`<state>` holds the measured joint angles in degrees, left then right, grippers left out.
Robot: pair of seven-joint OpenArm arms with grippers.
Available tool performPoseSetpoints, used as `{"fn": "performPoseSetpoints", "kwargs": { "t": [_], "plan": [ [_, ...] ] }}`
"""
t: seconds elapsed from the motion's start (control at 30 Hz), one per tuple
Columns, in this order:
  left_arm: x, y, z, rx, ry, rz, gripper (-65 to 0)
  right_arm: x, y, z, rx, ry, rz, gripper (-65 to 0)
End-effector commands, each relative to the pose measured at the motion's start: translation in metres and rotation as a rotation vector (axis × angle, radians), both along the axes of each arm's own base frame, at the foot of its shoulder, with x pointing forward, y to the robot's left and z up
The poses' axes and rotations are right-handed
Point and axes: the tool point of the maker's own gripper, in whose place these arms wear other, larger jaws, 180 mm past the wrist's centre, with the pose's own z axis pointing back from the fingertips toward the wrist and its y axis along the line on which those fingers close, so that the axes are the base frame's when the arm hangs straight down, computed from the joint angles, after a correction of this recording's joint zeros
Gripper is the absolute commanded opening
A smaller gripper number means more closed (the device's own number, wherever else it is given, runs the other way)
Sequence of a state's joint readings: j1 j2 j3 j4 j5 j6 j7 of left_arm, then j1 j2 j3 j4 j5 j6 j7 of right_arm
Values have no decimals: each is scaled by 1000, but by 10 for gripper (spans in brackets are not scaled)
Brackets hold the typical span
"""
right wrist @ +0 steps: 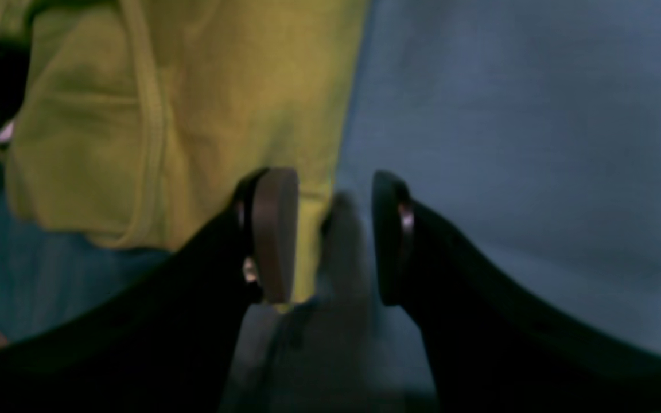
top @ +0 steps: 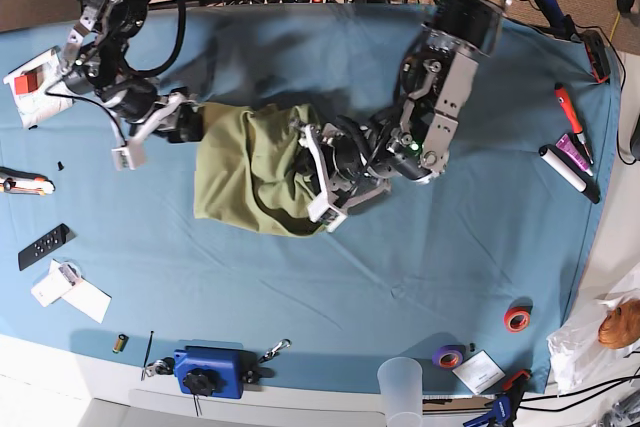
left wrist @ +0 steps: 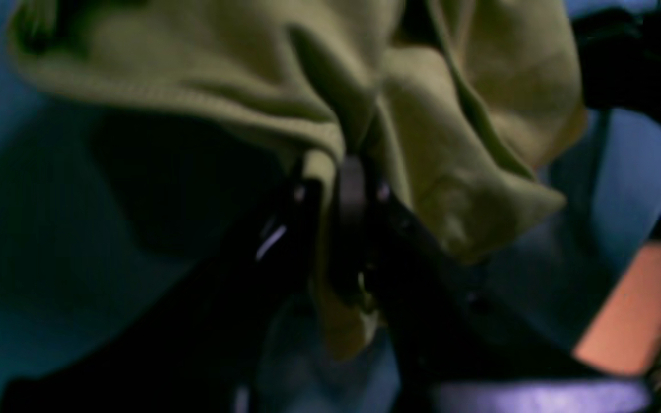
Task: Layout the t-shirt on the table in an organized manner, then fold the t-shirt properly
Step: 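Grasp the bundle's loose edge with the left gripper and fold it over, then hold the bundle with both grippers and flatten it into a square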
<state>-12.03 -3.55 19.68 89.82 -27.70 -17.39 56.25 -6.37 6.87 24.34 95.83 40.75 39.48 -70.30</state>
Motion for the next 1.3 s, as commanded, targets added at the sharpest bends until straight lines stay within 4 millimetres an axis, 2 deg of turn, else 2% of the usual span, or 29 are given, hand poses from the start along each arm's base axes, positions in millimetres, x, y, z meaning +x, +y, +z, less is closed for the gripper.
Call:
{"fn": "performPoseSetpoints", "kwargs": {
  "t": [0.0, 0.13, 0.2, 0.27, 0.4, 0.53, 0.7, 0.87, 1.07, 1.17, 1.27],
  "plan": [
    [7, -14, 23, -47, -74, -54, -650, 8, 12, 11, 16, -45, 45, -432],
    [8, -27, 32, 12, -165, -161, -650, 3, 61, 4, 34, -23, 202, -432],
    [18, -27, 37, 57, -229, -158, -650, -1, 81, 0, 28, -11, 269, -432],
    [32, -22, 42, 108, -274, -127, -650, -6, 93, -6, 5, 8, 319, -432],
    [57, -7, 52, 186, -344, -69, -650, -16, 99, -14, -11, 33, 347, -432],
    [70, -5, 62, 167, -396, -63, -650, -31, 100, -23, 1, 70, 347, -432],
    [73, -17, 45, 106, -349, -157, -650, -48, 102, -33, 18, 110, 347, -432],
    [85, -17, 35, 96, -318, -155, -650, -59, 102, -38, 22, 143, 352, -432],
    [87, -36, 52, 62, -342, -169, -650, -78, 126, -20, 209, 204, 426, -432],
    [87, -49, 62, 37, -356, -179, -650, -75, 138, -4, 320, 164, 429, -432],
    [84, -62, 72, 0, -370, -187, -650, -74, 140, 3, 358, 150, 430, -432]
  ]
}}
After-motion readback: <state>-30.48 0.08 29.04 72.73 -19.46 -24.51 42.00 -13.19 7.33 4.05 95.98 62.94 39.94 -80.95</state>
